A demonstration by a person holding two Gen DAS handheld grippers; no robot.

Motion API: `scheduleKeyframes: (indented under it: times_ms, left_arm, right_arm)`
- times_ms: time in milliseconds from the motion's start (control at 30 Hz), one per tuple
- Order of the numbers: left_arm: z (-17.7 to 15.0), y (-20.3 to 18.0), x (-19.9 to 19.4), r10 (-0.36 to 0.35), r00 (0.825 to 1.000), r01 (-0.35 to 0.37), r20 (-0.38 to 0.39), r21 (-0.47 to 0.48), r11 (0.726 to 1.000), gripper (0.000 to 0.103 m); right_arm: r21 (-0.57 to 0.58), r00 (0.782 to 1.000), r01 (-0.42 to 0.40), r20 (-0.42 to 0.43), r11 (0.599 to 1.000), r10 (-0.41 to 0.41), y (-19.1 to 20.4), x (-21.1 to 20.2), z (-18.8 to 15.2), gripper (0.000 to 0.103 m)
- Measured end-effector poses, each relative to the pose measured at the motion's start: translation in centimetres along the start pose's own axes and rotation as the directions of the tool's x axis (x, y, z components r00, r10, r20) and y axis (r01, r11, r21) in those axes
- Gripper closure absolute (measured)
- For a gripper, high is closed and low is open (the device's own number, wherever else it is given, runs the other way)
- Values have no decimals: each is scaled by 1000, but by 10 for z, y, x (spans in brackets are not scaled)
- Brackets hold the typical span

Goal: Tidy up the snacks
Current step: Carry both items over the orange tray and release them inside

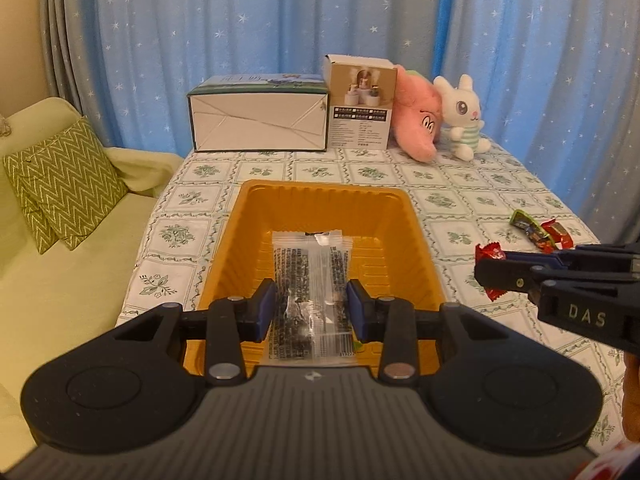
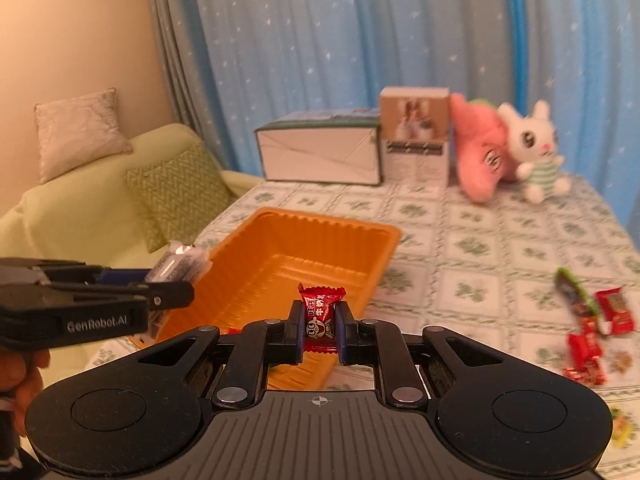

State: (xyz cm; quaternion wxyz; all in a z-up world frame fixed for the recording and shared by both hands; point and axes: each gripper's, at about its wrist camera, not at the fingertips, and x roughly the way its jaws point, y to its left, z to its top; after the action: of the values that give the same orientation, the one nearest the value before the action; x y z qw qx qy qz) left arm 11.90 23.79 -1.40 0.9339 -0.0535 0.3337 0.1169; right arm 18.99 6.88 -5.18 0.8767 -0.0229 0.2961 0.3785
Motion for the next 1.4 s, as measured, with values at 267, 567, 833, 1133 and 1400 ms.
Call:
scheduleKeyframes:
  times_ms: [267,567,833,1133,1400]
  left_arm:
    - [-7,13,26,-11,999,11,-30,-17,1000,68]
    - [-8,20,47,-20,1000,20,-14,-15,1000,67]
    - [-14,33,44,-7,1000,7,3,-60,998,67]
    - [-15,35,40,4,1000,-4,5,-67,998,67]
    - [-17,38,39,0,1000,0,3,-76,997,67]
  right_arm:
    - [-1,997,-44,-56,999,44,2,35,5,87]
    - [12,995,-51,-90,999,52,-1,50,5,87]
    - [32,995,-48,-90,998,50,-5,52,6,87]
    - [47,994,-73,-81,996,77,0,52,6,87]
    - [108,991,-108,-66,988,116,-4,56,8,78]
